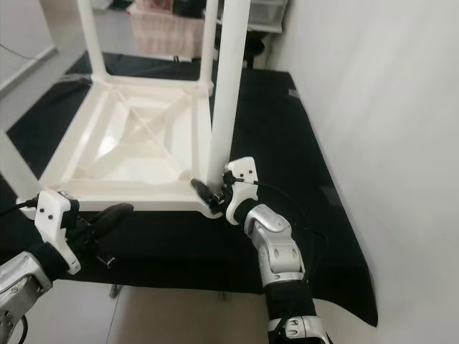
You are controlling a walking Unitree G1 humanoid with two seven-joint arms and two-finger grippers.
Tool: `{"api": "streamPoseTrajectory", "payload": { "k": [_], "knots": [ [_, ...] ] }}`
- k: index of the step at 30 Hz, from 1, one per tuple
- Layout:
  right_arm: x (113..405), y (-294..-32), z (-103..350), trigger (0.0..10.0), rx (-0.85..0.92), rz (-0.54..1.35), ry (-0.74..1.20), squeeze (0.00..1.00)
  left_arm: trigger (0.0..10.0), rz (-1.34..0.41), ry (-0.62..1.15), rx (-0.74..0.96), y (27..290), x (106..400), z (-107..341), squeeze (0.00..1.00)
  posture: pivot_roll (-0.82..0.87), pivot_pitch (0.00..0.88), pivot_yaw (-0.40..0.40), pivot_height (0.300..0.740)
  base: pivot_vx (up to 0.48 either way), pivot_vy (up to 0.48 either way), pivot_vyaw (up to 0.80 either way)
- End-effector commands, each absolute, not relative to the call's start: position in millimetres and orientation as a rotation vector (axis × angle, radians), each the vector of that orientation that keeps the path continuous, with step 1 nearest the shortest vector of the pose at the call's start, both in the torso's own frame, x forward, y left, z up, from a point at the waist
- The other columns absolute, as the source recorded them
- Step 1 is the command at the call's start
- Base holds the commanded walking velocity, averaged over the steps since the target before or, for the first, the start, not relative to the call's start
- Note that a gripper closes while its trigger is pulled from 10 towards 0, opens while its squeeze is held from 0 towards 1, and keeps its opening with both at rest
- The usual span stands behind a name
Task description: Building children table
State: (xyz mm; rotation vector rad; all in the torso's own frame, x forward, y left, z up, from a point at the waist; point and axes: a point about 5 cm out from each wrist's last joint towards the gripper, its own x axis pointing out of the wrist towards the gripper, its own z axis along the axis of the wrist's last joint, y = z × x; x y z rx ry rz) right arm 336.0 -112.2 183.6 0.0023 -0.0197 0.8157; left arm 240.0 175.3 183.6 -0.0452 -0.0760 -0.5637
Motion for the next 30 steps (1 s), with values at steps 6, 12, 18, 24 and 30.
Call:
{"api": "streamPoseTrajectory", "payload": {
  "k": [6, 12, 18, 24, 30],
  "knots": [
    [348, -124, 213, 10.0, -0.16, 1.123, -0.072, 0.0, 10.0, -0.564, -0.072, -0.049, 173, 239, 181, 0.0, 0.06, 0.159, -0.11, 0.74, 0.0, 0.0, 0.0],
    [373, -126, 227, 10.0, -0.17, 1.247, 0.017, 0.0, 10.0, -0.563, -0.069, -0.048, 173, 237, 180, 0.0, 0.08, 0.155, -0.117, 0.74, 0.0, 0.0, 0.0],
    [379, -117, 225, 1.8, -0.095, 1.262, 0.073, 0.0, 10.0, -0.561, -0.066, -0.048, 172, 236, 179, 0.0, 0.11, 0.153, -0.121, 0.74, 0.0, 0.0, 0.0],
    [379, -123, 225, 0.0, -0.051, 1.315, 0.093, 0.0, 10.0, -0.561, -0.065, -0.047, 171, 235, 179, 0.0, 0.11, 0.158, -0.128, 0.74, 0.0, 0.0, 0.0],
    [379, -132, 224, 0.0, -0.052, 1.335, 0.089, 0.0, 10.0, -0.561, -0.067, -0.049, 170, 235, 180, 0.0, 0.1, 0.158, -0.122, 0.74, 0.0, 0.0, 0.0]
  ]
}}
